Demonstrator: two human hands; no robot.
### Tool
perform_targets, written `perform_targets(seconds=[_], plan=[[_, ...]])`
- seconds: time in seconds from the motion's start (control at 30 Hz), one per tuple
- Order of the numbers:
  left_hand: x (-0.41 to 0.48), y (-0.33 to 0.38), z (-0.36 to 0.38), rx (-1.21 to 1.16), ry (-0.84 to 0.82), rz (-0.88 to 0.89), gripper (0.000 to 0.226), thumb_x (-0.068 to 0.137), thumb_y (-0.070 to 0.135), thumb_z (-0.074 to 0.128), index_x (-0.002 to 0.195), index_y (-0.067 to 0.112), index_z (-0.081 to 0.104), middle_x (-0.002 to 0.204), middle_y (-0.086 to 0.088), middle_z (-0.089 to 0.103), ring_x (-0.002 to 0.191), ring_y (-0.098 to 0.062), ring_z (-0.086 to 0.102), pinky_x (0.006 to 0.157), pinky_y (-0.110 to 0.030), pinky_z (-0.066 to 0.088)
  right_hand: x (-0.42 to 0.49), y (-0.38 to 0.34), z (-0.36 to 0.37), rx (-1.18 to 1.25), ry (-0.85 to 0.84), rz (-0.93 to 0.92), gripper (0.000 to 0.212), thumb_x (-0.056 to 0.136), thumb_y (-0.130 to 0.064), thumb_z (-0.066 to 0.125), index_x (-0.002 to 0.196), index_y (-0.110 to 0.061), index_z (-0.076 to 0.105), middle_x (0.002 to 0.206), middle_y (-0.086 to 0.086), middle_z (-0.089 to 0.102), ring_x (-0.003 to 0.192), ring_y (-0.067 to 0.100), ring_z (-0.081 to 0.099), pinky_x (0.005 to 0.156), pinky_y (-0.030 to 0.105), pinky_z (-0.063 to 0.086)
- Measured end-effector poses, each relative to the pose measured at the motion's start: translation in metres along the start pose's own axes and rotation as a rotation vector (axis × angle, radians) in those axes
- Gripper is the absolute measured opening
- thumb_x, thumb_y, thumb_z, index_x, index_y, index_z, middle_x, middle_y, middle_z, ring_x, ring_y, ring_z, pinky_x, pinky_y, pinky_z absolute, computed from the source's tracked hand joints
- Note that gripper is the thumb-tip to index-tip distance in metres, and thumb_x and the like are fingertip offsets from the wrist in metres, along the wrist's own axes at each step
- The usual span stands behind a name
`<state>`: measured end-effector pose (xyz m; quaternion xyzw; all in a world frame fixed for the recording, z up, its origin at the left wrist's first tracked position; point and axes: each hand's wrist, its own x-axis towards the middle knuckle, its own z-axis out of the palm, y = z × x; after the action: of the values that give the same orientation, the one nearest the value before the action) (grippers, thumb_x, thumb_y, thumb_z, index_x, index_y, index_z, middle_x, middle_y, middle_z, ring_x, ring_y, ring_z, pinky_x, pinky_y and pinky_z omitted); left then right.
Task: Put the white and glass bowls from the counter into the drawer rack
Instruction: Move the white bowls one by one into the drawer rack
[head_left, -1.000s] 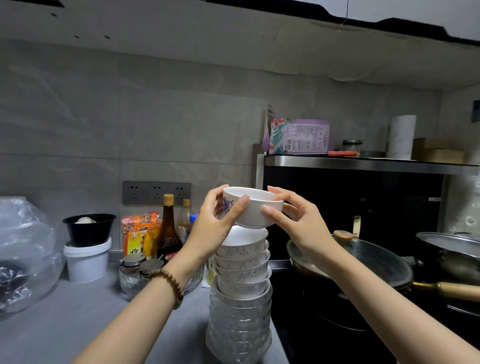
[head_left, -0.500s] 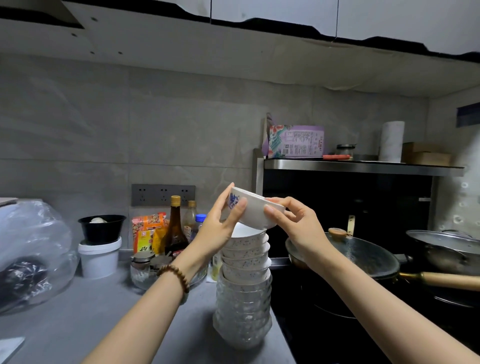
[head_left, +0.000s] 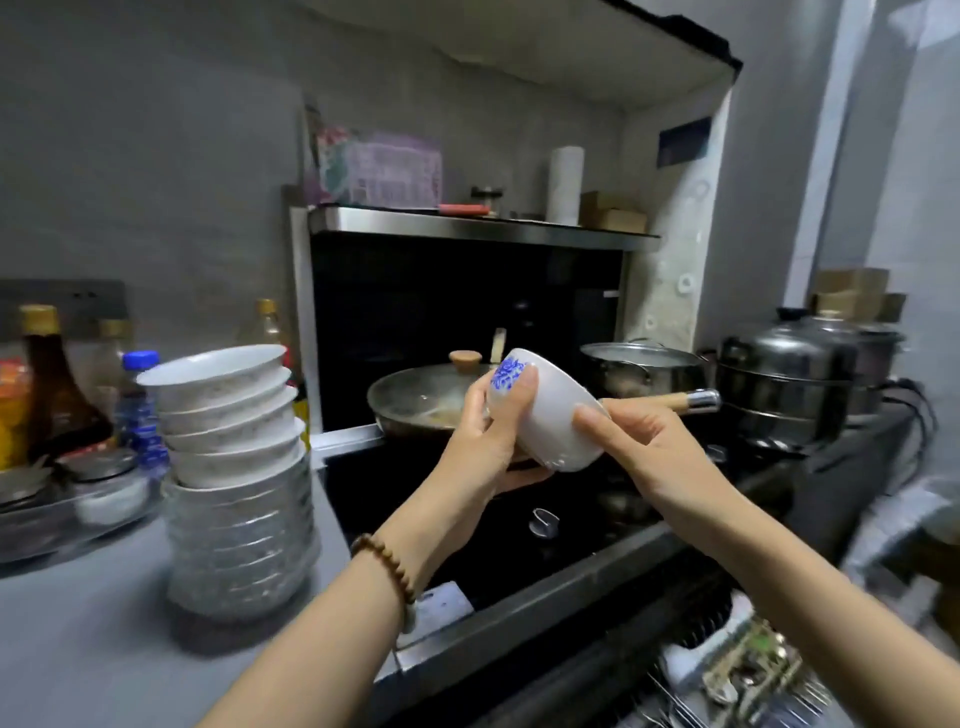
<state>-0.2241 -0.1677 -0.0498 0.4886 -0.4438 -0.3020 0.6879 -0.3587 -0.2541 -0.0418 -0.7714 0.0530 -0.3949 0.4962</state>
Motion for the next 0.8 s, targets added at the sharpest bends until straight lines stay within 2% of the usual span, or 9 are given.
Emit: perform_targets(seconds=[0.1, 0.2, 0.4, 0.5, 0.6, 0.63, 0.67, 0.73, 0.8], plan=[[0.010, -0.050, 0.040, -0.027, -0.106, -0.146, 0.071, 0.066, 0.073, 0.061, 0.124, 0.035, 0.045, 0.119, -0.002, 0.063, 0.100, -0.020, 0.069, 0.079, -0.039, 0.059, -0.032, 0.031, -0.046, -0.033, -0.012, 0.117, 0.025, 0.082, -0.031, 0.057, 0.089, -0.013, 0.074, 0.082, -0.002, 0.074, 0.075, 0.002, 0.063, 0.071, 0.011, 0.049], [0.014, -0.108, 0.071, -0.077, -0.186, -0.301, 0.084, 0.057, 0.065, 0.068, 0.129, 0.030, 0.042, 0.121, -0.005, 0.062, 0.098, -0.020, 0.069, 0.074, -0.036, 0.059, -0.061, 0.070, -0.085, -0.040, 0.008, 0.241, 0.025, 0.080, -0.028, 0.059, 0.091, -0.010, 0.072, 0.084, -0.001, 0.074, 0.076, 0.004, 0.065, 0.071, 0.013, 0.051], [0.019, -0.215, 0.103, -0.055, -0.281, -0.555, 0.070, 0.063, 0.067, 0.065, 0.120, 0.030, 0.051, 0.117, -0.010, 0.066, 0.103, -0.027, 0.068, 0.088, -0.045, 0.056, -0.100, 0.154, -0.131, -0.014, -0.022, 0.565, 0.026, 0.078, -0.031, 0.067, 0.096, -0.014, 0.073, 0.088, 0.005, 0.075, 0.077, 0.013, 0.068, 0.067, 0.019, 0.053], [0.024, -0.265, 0.105, 0.007, -0.250, -0.695, 0.085, 0.047, 0.076, 0.062, 0.112, 0.022, 0.058, 0.098, -0.009, 0.069, 0.077, -0.017, 0.070, 0.065, -0.028, 0.057, -0.109, 0.202, -0.141, -0.009, -0.038, 0.739, 0.030, 0.072, -0.037, 0.072, 0.094, -0.018, 0.073, 0.091, 0.012, 0.074, 0.079, 0.019, 0.069, 0.066, 0.025, 0.054], [0.030, -0.322, 0.101, 0.010, -0.216, -0.845, 0.094, 0.041, 0.080, 0.063, 0.107, 0.014, 0.062, 0.068, -0.004, 0.067, 0.057, -0.012, 0.064, 0.060, -0.025, 0.056, -0.114, 0.253, -0.146, -0.011, -0.077, 0.902, 0.023, 0.078, -0.031, 0.070, 0.097, -0.018, 0.072, 0.094, 0.009, 0.072, 0.077, 0.012, 0.070, 0.060, 0.020, 0.054], [0.031, -0.341, 0.099, 0.004, -0.206, -0.880, 0.092, 0.044, 0.080, 0.064, 0.106, 0.013, 0.062, 0.062, -0.003, 0.065, 0.054, -0.012, 0.062, 0.060, -0.026, 0.056, -0.116, 0.271, -0.146, -0.013, -0.085, 0.948, 0.022, 0.082, -0.027, 0.068, 0.101, -0.015, 0.071, 0.099, 0.009, 0.071, 0.083, 0.013, 0.070, 0.064, 0.023, 0.056], [0.032, -0.359, 0.098, -0.007, -0.189, -0.907, 0.093, 0.046, 0.080, 0.065, 0.109, 0.012, 0.060, 0.062, -0.003, 0.065, 0.053, -0.013, 0.060, 0.061, -0.027, 0.056, -0.117, 0.290, -0.147, -0.014, -0.086, 0.995, 0.025, 0.084, -0.024, 0.067, 0.105, -0.011, 0.070, 0.105, 0.012, 0.070, 0.092, 0.018, 0.069, 0.075, 0.029, 0.058], [0.036, -0.394, 0.095, -0.020, -0.130, -0.950, 0.096, 0.049, 0.078, 0.066, 0.117, 0.011, 0.055, 0.080, -0.007, 0.069, 0.060, -0.014, 0.064, 0.064, -0.028, 0.058, -0.119, 0.325, -0.146, -0.013, -0.097, 1.073, 0.027, 0.085, -0.021, 0.066, 0.109, -0.007, 0.068, 0.112, 0.016, 0.068, 0.102, 0.025, 0.064, 0.093, 0.038, 0.052], [0.042, -0.424, 0.093, -0.018, -0.080, -0.968, 0.089, 0.059, 0.074, 0.063, 0.122, 0.012, 0.054, 0.101, -0.009, 0.068, 0.078, -0.016, 0.070, 0.070, -0.028, 0.059, -0.118, 0.356, -0.144, -0.017, -0.107, 1.124, 0.027, 0.086, -0.020, 0.065, 0.110, -0.007, 0.067, 0.112, 0.016, 0.068, 0.100, 0.023, 0.062, 0.091, 0.035, 0.050]])
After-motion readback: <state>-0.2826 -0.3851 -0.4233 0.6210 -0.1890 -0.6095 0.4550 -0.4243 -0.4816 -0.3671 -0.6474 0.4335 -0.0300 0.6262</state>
